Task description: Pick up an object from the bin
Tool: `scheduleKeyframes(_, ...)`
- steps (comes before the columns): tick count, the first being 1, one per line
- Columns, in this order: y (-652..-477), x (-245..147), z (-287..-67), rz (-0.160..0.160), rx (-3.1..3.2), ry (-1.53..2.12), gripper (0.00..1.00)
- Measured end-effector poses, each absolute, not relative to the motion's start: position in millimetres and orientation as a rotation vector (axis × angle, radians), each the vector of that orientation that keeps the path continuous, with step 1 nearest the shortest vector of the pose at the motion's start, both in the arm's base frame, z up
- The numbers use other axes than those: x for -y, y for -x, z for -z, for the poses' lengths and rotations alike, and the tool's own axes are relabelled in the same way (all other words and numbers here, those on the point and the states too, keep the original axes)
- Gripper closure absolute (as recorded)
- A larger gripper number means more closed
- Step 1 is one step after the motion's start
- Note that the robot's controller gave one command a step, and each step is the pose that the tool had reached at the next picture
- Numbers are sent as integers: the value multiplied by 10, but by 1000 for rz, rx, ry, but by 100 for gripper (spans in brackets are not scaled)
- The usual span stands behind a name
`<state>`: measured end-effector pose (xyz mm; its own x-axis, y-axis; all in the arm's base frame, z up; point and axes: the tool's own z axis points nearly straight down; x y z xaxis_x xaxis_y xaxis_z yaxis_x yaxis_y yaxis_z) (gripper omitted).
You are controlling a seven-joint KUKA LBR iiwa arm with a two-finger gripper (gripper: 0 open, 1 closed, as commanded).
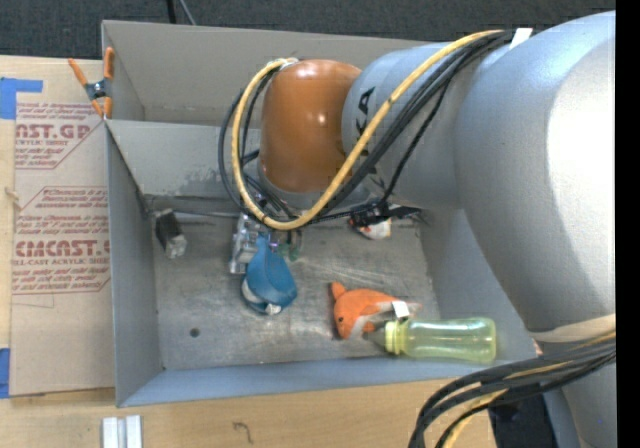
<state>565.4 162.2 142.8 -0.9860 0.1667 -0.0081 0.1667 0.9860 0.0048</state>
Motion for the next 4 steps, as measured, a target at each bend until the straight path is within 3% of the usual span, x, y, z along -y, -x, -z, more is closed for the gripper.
scheduleKeyframes(1, -5618, -1446, -1699, -1, -3091, 549, 0)
scheduleKeyframes(2, -5598, -1371, -1861, -1, -2967, 1024, 0)
scheduleKeyframes(3, -5817, -1154, -1007, -12, -2830, 1139, 100)
scheduleKeyframes(4, -5817, -1153, -1006, -12, -2829, 1139, 100)
